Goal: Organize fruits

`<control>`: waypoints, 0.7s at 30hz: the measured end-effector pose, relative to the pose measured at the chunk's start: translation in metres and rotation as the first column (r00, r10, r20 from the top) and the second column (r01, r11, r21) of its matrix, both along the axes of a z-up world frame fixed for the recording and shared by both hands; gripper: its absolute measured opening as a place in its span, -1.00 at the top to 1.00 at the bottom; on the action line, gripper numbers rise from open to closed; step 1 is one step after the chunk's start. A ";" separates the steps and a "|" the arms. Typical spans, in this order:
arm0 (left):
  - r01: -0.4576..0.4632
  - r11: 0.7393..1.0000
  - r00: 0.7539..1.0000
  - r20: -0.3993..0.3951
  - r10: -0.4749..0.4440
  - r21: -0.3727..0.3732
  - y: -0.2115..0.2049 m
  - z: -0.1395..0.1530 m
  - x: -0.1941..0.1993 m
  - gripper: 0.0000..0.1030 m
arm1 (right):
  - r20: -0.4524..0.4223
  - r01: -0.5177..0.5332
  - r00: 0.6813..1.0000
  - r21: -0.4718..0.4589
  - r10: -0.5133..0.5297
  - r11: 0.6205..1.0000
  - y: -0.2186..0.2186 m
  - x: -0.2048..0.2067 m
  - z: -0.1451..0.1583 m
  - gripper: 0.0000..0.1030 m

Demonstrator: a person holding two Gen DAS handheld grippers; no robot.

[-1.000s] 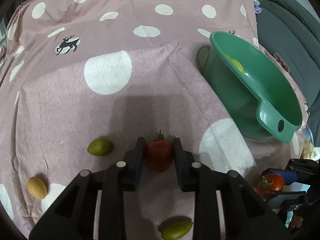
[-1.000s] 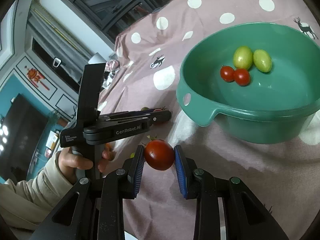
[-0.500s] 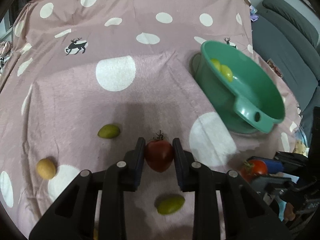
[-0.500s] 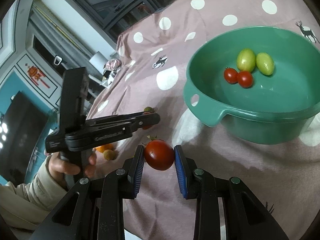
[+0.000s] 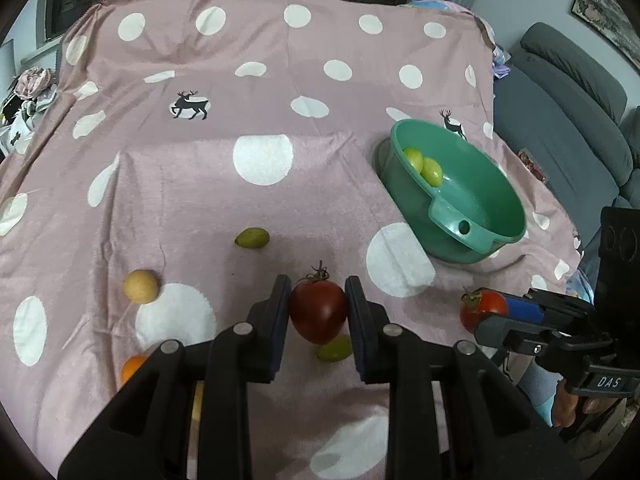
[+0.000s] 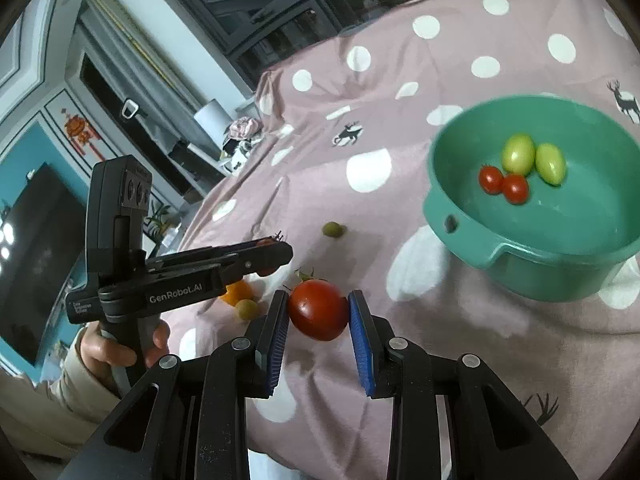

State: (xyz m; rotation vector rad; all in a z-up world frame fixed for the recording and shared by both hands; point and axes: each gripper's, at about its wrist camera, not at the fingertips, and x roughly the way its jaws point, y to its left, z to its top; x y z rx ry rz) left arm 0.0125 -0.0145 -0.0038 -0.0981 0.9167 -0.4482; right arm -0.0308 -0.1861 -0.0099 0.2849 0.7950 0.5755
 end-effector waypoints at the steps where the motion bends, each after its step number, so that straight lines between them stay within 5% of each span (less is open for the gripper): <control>1: 0.000 1.000 1.000 0.004 0.000 -0.002 0.001 0.001 -0.002 0.48 | 0.003 -0.001 1.000 -0.004 0.001 1.000 0.001 -0.001 0.002 0.38; 21: 0.036 0.998 0.993 0.113 -0.030 -0.046 0.004 0.037 -0.011 0.48 | 0.065 0.015 0.998 -0.043 -0.012 0.999 0.017 -0.008 0.023 0.38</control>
